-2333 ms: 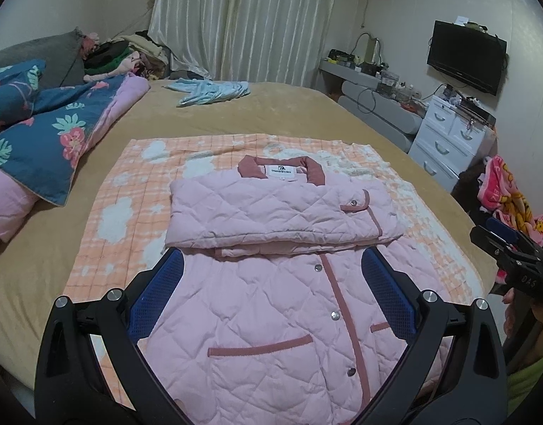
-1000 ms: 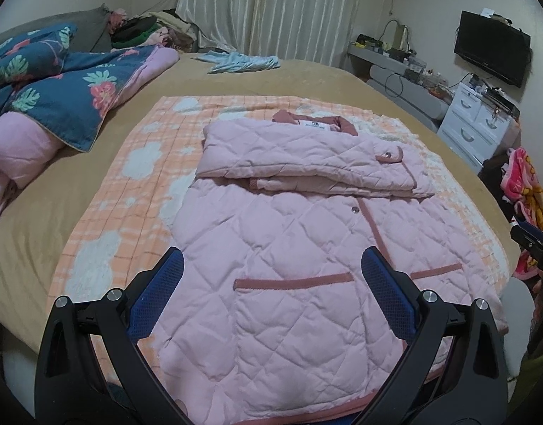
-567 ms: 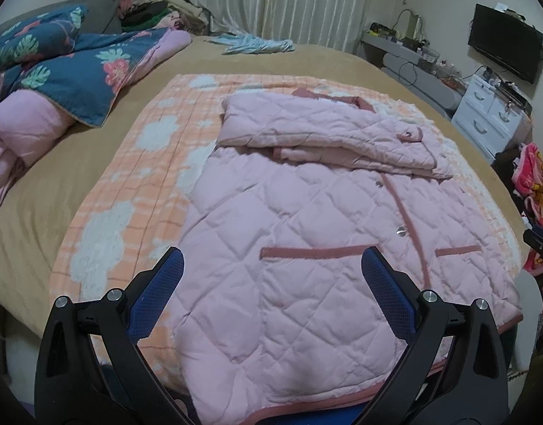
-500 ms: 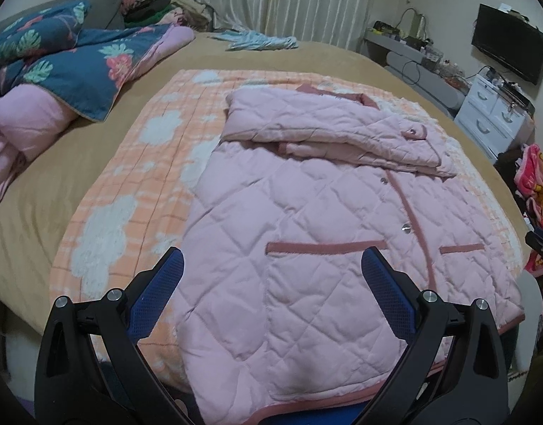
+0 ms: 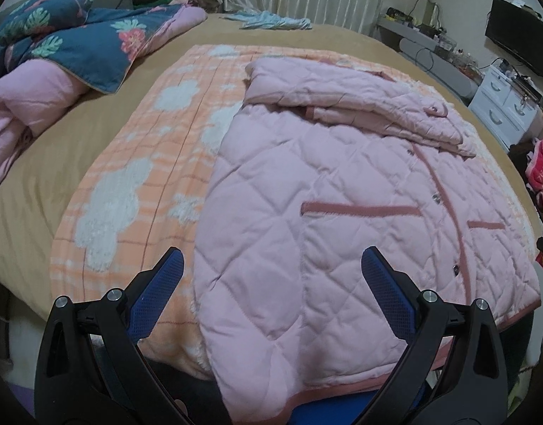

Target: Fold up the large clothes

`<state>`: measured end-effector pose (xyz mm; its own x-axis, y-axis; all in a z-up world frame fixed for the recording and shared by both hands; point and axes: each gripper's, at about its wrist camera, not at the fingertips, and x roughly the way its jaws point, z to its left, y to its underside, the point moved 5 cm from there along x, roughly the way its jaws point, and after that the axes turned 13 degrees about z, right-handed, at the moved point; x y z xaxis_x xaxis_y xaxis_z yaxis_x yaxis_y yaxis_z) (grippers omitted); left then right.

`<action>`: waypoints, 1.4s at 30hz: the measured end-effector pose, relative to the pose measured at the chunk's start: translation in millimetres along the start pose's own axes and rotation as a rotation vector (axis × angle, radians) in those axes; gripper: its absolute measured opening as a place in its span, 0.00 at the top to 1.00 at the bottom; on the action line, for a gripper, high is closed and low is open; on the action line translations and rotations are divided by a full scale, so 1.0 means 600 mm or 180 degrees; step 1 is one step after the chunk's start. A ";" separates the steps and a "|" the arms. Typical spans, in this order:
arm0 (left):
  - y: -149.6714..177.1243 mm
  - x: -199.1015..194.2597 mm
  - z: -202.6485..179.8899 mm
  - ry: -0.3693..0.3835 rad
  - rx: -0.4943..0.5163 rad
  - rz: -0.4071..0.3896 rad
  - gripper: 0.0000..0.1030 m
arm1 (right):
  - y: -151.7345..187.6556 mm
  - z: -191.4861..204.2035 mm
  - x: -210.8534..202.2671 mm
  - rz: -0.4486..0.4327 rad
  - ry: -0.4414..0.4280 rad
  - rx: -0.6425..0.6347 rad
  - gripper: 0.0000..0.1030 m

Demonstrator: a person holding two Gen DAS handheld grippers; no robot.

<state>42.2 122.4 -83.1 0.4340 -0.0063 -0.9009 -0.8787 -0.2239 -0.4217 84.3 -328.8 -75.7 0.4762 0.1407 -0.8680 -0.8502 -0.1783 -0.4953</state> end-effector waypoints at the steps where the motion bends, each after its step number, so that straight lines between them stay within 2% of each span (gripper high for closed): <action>1: 0.003 0.003 0.002 -0.0006 -0.0002 0.0014 0.09 | 0.003 -0.002 0.002 0.0015 0.0003 0.0001 0.04; 11: 0.054 0.046 0.033 0.0032 -0.0070 0.0299 0.09 | 0.052 -0.034 0.035 0.0278 -0.0062 0.0079 0.04; 19: 0.095 0.065 0.053 0.0210 -0.0162 0.0480 0.09 | 0.091 -0.050 0.061 0.0536 -0.0205 0.0140 0.04; 23: 0.109 0.073 0.055 0.0255 -0.0158 0.0542 0.09 | 0.108 -0.044 0.074 0.0724 -0.0390 0.0094 0.04; 28: 0.117 0.079 0.051 0.0362 -0.0146 0.0578 0.09 | 0.117 -0.028 0.070 0.0738 -0.0395 -0.0112 0.04; 33: 0.116 0.084 0.038 0.0417 -0.0092 0.0594 0.09 | 0.125 -0.020 0.064 0.0737 -0.0461 -0.0197 0.13; 35: 0.117 0.087 0.029 0.0473 -0.0059 0.0611 0.09 | 0.125 -0.025 0.061 0.0730 -0.0514 -0.0143 0.27; 38: 0.121 0.088 0.022 0.0500 -0.0031 0.0617 0.09 | 0.125 -0.039 0.057 0.0723 -0.0546 -0.0067 0.43; 40: 0.122 0.086 0.021 0.0499 -0.0016 0.0610 0.16 | 0.127 -0.048 0.056 0.0713 -0.0592 0.0010 0.50; 42: 0.121 0.080 0.020 0.0485 0.0010 0.0578 0.41 | 0.127 -0.051 0.053 0.0689 -0.0689 0.0094 0.56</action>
<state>-3.3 117.4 -158.0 0.2935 -0.1933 -0.9362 -0.9456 -0.2026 -0.2546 41.6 -367.9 -142.0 0.2272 0.3072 -0.9241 -0.9343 -0.1989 -0.2958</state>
